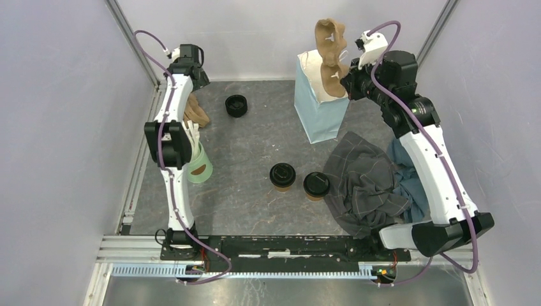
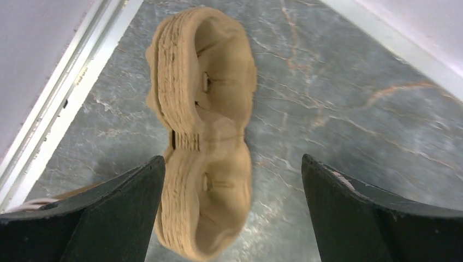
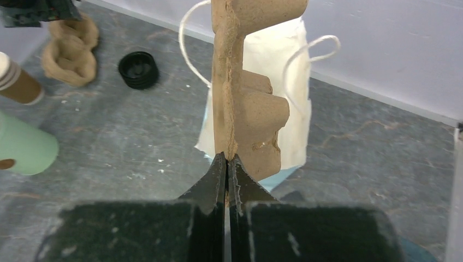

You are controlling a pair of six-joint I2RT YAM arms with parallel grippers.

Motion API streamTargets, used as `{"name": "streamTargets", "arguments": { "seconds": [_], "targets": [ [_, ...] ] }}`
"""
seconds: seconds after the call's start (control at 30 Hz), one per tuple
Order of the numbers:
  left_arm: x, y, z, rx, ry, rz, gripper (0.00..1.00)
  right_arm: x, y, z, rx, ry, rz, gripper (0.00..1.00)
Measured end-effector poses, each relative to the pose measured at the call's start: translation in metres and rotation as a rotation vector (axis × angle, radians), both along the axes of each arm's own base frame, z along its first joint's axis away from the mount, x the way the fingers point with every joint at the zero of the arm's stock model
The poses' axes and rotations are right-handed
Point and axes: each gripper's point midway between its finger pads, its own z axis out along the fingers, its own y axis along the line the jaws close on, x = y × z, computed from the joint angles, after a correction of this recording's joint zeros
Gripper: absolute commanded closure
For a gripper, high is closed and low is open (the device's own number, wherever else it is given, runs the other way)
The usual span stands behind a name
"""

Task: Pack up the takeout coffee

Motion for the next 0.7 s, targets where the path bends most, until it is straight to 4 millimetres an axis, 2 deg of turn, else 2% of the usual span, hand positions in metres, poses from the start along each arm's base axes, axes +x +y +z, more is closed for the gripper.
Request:
{"name": "streamTargets", "arguments": {
  "seconds": [0.13,0.3,0.4,0.53,0.63,0.7],
  "targets": [
    [0.001,0.025,-0.023,0.054,0.059,0.052,0.0,0.008,-0.01,-0.006,-0.064,0.001,-0.044,1.0],
    [-0.007,0.067,-0.026,0.085,0.075,0.142,0.02,0.017,-0.018,-0.009,-0.115,-0.003,-0.074,1.0],
    [-0.006,0.084,-0.03,0.071,0.068,0.164,0.05,0.022,-0.021,-0.01,-0.129,-0.002,-0.083,1.0],
    [0.004,0.091,-0.04,0.029,0.043,0.154,0.09,0.03,-0.029,-0.014,-0.135,0.007,-0.103,1.0],
    [0.012,0.085,-0.047,-0.001,0.028,0.127,0.11,0.034,-0.035,-0.018,-0.137,0.02,-0.118,1.0],
    [0.016,0.081,-0.048,-0.017,0.018,0.112,0.17,0.036,-0.037,-0.02,-0.138,0.026,-0.123,1.0]
  ]
}}
